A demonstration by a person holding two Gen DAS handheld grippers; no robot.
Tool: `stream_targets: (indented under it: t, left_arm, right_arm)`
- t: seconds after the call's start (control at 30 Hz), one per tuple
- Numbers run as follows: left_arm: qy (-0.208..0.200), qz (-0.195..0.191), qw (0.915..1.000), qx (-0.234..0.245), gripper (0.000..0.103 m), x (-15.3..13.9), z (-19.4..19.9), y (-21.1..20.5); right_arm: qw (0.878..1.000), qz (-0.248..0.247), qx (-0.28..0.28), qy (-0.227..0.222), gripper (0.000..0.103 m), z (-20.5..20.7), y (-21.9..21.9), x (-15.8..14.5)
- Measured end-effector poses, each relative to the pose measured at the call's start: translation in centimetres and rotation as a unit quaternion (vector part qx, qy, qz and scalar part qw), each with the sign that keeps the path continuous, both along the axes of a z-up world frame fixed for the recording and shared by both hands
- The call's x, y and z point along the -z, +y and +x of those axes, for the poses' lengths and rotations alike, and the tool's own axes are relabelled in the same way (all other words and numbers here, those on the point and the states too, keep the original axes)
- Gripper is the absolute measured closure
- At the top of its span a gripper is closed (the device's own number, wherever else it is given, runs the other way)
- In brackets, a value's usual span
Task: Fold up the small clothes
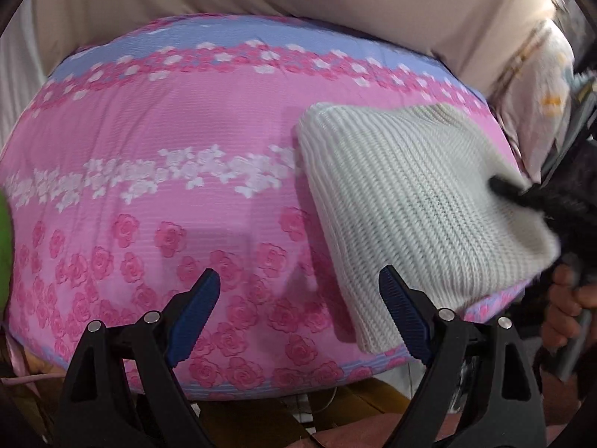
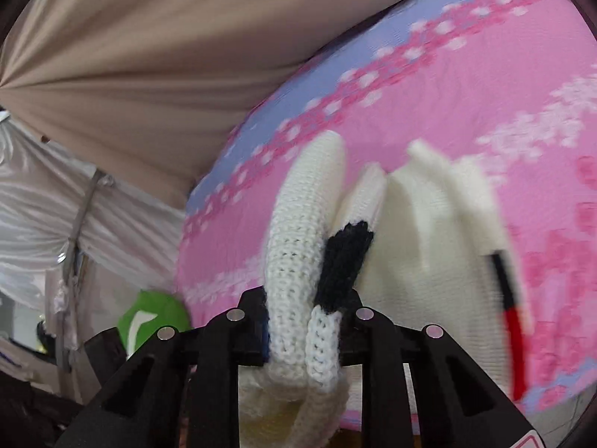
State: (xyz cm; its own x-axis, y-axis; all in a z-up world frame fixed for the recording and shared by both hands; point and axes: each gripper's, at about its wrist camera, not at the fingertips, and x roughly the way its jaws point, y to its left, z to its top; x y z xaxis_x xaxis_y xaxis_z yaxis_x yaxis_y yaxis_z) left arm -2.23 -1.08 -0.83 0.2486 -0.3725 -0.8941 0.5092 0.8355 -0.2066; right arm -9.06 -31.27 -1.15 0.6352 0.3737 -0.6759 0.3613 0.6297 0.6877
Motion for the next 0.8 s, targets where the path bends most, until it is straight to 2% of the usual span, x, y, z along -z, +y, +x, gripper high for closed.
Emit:
stream_targets:
  t: [0.03, 0.1, 0.13, 0.17, 0.2, 0.23, 0.27, 0.33, 0.4, 0.47, 0.5, 0.53, 0.57, 0.6, 0.63, 0.67, 0.77, 0.8]
  left_arm:
    - [0.007, 0.003, 0.9999, 0.014, 0.018, 0.4, -0.2, -0.7]
    - [0.021, 0.008, 0.9989, 0.041, 0.019, 1.2, -0.7, -2.2]
    - [0.024, 0.011, 0.9983, 0.053, 0.019, 1.4, -1.0, -2.9]
    - [0.024, 0.015, 0.9975, 0.065, 0.019, 1.4, -1.4, -3.5]
    - [0.023, 0.019, 0.9963, 0.081, 0.019, 1.5, -1.7, -4.2]
    - [0.024, 0.022, 0.9952, 0.092, 0.019, 1.6, -2.0, -4.8]
    - [0.027, 0.025, 0.9940, 0.103, 0.019, 1.8, -2.3, -5.3]
    - [0.035, 0.041, 0.9906, 0.126, 0.019, 2.5, -3.0, -6.3]
    - [0.047, 0.060, 0.9876, 0.137, 0.019, 3.5, -3.4, -7.0]
    - [0.067, 0.082, 0.9856, 0.132, 0.019, 4.7, -3.3, -7.4]
    - [0.084, 0.095, 0.9842, 0.123, 0.021, 5.7, -3.2, -7.4]
    - [0.099, 0.103, 0.9830, 0.115, 0.029, 6.5, -3.0, -7.4]
    - [0.114, 0.109, 0.9818, 0.105, 0.033, 7.2, -2.9, -7.3]
    - [0.132, 0.114, 0.9803, 0.092, 0.036, 8.1, -2.6, -7.0]
    - [0.144, 0.114, 0.9796, 0.082, 0.041, 8.6, -2.4, -6.7]
    - [0.151, 0.114, 0.9792, 0.073, 0.041, 9.0, -2.3, -6.4]
    - [0.146, 0.119, 0.9796, 0.070, 0.041, 9.5, -2.5, -6.3]
    - [0.142, 0.125, 0.9791, 0.074, 0.041, 9.6, -2.7, -6.4]
  right_arm:
    - [1.000, -0.019, 0.008, 0.019, 0.081, -0.9, -0.9, 1.0]
    - [0.993, -0.049, 0.007, 0.103, 0.078, -2.2, -2.5, 6.0]
    - [0.987, -0.050, 0.007, 0.150, 0.077, -2.7, -3.1, 8.7]
    - [0.990, -0.012, 0.022, 0.141, 0.077, -3.8, -3.5, 10.1]
    - [0.992, 0.007, 0.041, 0.122, 0.075, -4.5, -4.0, 9.6]
    - [0.993, 0.016, 0.054, 0.107, 0.066, -5.0, -4.1, 8.8]
    - [0.993, 0.012, 0.070, 0.092, 0.061, -5.7, -4.2, 7.4]
    - [0.994, -0.019, 0.084, 0.072, 0.058, -7.1, -4.1, 4.6]
    - [0.996, -0.030, 0.057, 0.060, 0.057, -7.8, -3.4, 2.9]
    - [0.998, -0.032, 0.023, 0.059, 0.047, -8.4, -2.3, 2.3]
    - [0.997, -0.034, 0.006, 0.063, 0.046, -8.5, -1.6, 2.6]
    - [0.996, -0.040, -0.006, 0.074, 0.046, -8.7, -0.9, 3.4]
    - [0.995, -0.047, -0.015, 0.092, 0.048, -8.5, -0.4, 4.5]
    - [0.992, -0.058, -0.024, 0.109, 0.058, -8.3, 0.3, 5.6]
    - [0.991, -0.064, -0.031, 0.114, 0.093, -8.3, 1.0, 6.5]
    - [0.992, -0.058, -0.031, 0.107, 0.091, -8.5, 1.3, 6.4]
    - [0.998, -0.040, 0.019, 0.036, 0.092, -10.4, -0.3, 3.1]
    - [0.998, -0.039, 0.032, 0.033, 0.092, -11.1, -1.1, 2.8]
